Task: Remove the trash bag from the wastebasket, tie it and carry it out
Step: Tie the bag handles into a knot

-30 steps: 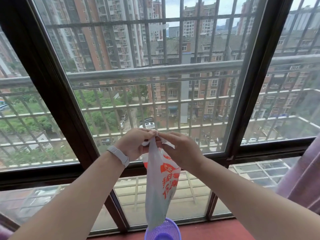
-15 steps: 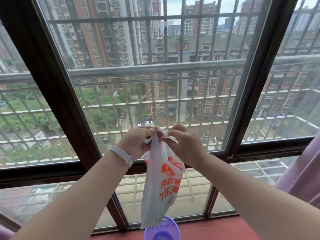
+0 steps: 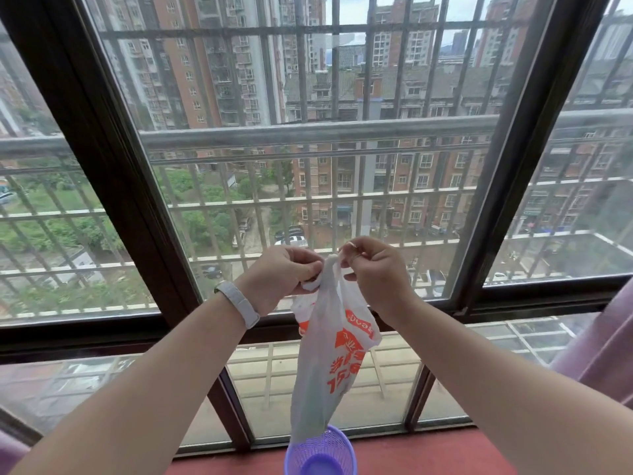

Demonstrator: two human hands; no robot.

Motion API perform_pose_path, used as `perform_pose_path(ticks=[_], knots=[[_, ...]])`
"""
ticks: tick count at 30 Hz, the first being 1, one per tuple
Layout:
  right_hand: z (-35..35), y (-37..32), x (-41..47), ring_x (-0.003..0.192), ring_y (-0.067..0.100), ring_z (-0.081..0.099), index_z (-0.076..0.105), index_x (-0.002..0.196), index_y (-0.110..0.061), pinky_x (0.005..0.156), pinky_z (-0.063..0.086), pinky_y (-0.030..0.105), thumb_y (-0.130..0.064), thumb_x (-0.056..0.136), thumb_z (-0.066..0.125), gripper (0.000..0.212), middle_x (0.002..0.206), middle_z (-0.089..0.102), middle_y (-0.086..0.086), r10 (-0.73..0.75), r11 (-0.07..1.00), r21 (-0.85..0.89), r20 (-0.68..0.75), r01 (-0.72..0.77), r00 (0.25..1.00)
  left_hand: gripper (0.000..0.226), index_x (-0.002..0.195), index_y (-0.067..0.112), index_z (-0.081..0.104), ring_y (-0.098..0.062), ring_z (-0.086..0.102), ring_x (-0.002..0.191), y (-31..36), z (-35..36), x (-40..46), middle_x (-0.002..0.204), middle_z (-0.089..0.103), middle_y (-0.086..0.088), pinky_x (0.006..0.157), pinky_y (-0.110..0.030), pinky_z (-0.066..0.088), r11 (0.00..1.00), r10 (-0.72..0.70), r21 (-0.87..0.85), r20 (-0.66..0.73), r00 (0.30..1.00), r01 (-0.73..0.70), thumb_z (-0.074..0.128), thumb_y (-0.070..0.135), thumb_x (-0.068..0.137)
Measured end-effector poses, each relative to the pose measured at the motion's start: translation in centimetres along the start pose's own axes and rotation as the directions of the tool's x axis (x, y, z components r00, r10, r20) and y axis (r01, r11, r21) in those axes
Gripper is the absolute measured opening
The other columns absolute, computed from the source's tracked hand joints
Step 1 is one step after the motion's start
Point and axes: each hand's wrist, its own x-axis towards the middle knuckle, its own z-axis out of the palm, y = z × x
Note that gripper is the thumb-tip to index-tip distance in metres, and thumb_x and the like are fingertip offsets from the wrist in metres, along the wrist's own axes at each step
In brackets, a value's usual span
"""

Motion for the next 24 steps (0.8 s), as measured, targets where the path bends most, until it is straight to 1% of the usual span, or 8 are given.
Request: perform_pose_path(ticks=[5,8,11,14,17,19,22,24], knots=[[-0.5,-0.4,1.0,0.073,0.016,0.069,0.067,0.065,-0.023,0.061,0.057,0.027,-0.005,0.092,0.054,0.035,0.070,0.069,-0.002,0.081,0.988,0.137,-0.024,-0.077,0.996,0.010,0.076,0.007,0.073,-0.014,0.063,0.060,-0.1,-0.1,0.7,0.072,0.067,-0.009,0.059,-0.024,0.055,0.970,0.055,0.238,-0.020,0.998,-0.049,0.067,0.007,0.085],[-0.5,-0.5,1.5,0.071,0.017,0.070,0.069,0.062,-0.024,0.061,0.057,0.026,-0.005,0.092,0.055,0.038,0.069,0.071,0.000,0.141,0.965,0.230,-0.032,-0.130,0.989,0.015,0.072,0.012,0.071,-0.010,0.063,0.055,0.0,-0.4,1.0,0.067,0.067,-0.005,0.058,-0.022,0.054,0.878,0.139,0.468,-0.049,0.989,-0.100,0.066,0.012,0.086],[-0.7,-0.2,2.0,0.064,0.016,0.070,0.070,0.058,-0.025,0.056,0.056,0.024,-0.005,0.093,0.055,0.044,0.062,0.071,-0.001,0.250,0.917,0.336,-0.060,-0.216,0.966,0.019,0.070,0.017,0.068,-0.007,0.061,0.049,0.4,-1.0,0.8,0.059,0.065,0.001,0.049,-0.016,0.048,0.676,0.287,0.711,-0.014,0.958,-0.192,0.062,0.014,0.087],[-1.3,0.3,2.5,0.057,0.017,0.069,0.066,0.064,-0.017,0.051,0.056,0.026,-0.001,0.092,0.055,0.034,0.058,0.069,0.005,0.428,0.819,0.474,-0.132,-0.323,0.894,0.018,0.077,0.012,0.069,-0.011,0.052,0.054,-0.3,-1.6,0.5,0.064,0.059,0.002,0.046,-0.012,0.032,0.401,0.363,0.890,0.063,0.929,-0.217,0.056,0.015,0.090],[-2.1,1.3,2.9,0.051,0.019,0.067,0.061,0.074,-0.009,0.047,0.056,0.027,0.002,0.090,0.057,0.020,0.059,0.066,0.010,0.552,0.746,0.555,-0.205,-0.368,0.808,0.022,0.081,0.012,0.065,-0.012,0.044,0.059,-2.3,-2.1,0.2,0.067,0.049,0.007,0.048,-0.022,0.027,0.210,0.343,0.965,0.080,0.936,-0.160,0.049,0.020,0.093],[-2.4,1.9,3.0,0.051,0.020,0.067,0.061,0.073,-0.009,0.046,0.055,0.027,0.002,0.090,0.057,0.021,0.061,0.065,0.013,0.574,0.734,0.566,-0.223,-0.375,0.788,0.022,0.081,0.009,0.066,-0.020,0.049,0.065,-3.5,-2.5,0.3,0.069,0.054,0.002,0.053,-0.029,0.031,0.187,0.314,0.976,0.051,0.948,-0.114,0.049,0.019,0.091],[-2.8,2.6,3.5,0.050,0.020,0.064,0.061,0.072,-0.007,0.044,0.054,0.025,0.007,0.088,0.053,0.023,0.059,0.063,0.012,0.616,0.702,0.596,-0.232,-0.391,0.753,0.017,0.073,0.008,0.067,-0.025,0.056,0.065,-4.7,-3.3,0.9,0.071,0.063,-0.007,0.053,-0.030,0.037,0.314,0.274,0.949,-0.061,0.960,-0.029,0.057,0.019,0.082],[-3.8,3.2,3.9,0.054,0.018,0.063,0.061,0.077,-0.007,0.046,0.055,0.025,0.005,0.089,0.051,0.019,0.065,0.063,0.011,0.643,0.687,0.600,-0.241,-0.409,0.727,0.015,0.071,0.011,0.067,-0.023,0.057,0.064,-5.3,-3.8,1.1,0.069,0.064,-0.006,0.051,-0.029,0.038,0.347,0.248,0.938,-0.098,0.964,0.006,0.060,0.022,0.079]])
